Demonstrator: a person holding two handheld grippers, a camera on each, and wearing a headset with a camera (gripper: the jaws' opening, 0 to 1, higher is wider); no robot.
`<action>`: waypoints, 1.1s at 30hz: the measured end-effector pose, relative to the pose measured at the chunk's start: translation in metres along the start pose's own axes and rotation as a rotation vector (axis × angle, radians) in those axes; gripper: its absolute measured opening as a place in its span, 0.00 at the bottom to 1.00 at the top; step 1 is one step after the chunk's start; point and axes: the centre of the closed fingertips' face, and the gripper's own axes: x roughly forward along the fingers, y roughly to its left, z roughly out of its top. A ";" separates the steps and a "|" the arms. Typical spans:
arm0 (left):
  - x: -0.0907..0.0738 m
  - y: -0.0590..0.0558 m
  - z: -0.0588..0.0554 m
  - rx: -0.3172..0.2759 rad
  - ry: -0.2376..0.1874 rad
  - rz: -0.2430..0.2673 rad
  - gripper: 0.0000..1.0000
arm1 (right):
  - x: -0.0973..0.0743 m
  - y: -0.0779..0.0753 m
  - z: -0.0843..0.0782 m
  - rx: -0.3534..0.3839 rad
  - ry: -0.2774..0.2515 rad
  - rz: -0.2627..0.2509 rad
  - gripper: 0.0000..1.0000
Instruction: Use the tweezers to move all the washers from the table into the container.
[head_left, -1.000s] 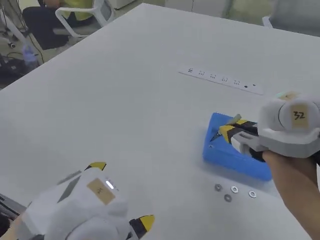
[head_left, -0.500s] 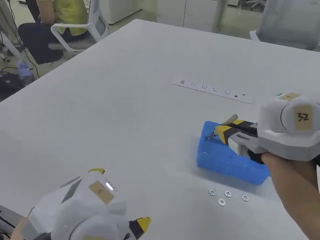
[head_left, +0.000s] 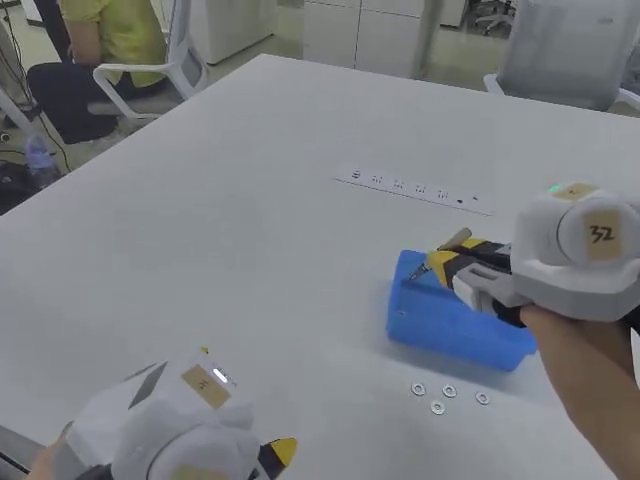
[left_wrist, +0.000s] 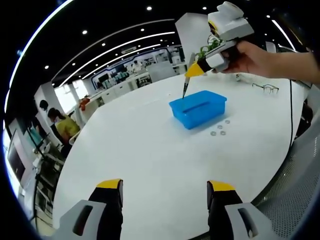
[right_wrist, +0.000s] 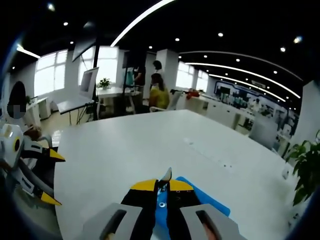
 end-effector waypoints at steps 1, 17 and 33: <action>0.000 0.000 0.000 0.001 0.000 0.000 0.69 | -0.001 0.000 0.001 0.000 -0.002 0.000 0.02; -0.001 0.004 0.004 -0.019 -0.031 0.017 0.78 | -0.021 0.010 -0.011 0.085 -0.026 0.064 0.02; 0.001 0.003 0.001 -0.009 -0.008 0.015 0.78 | -0.027 0.034 -0.069 0.028 0.111 0.098 0.02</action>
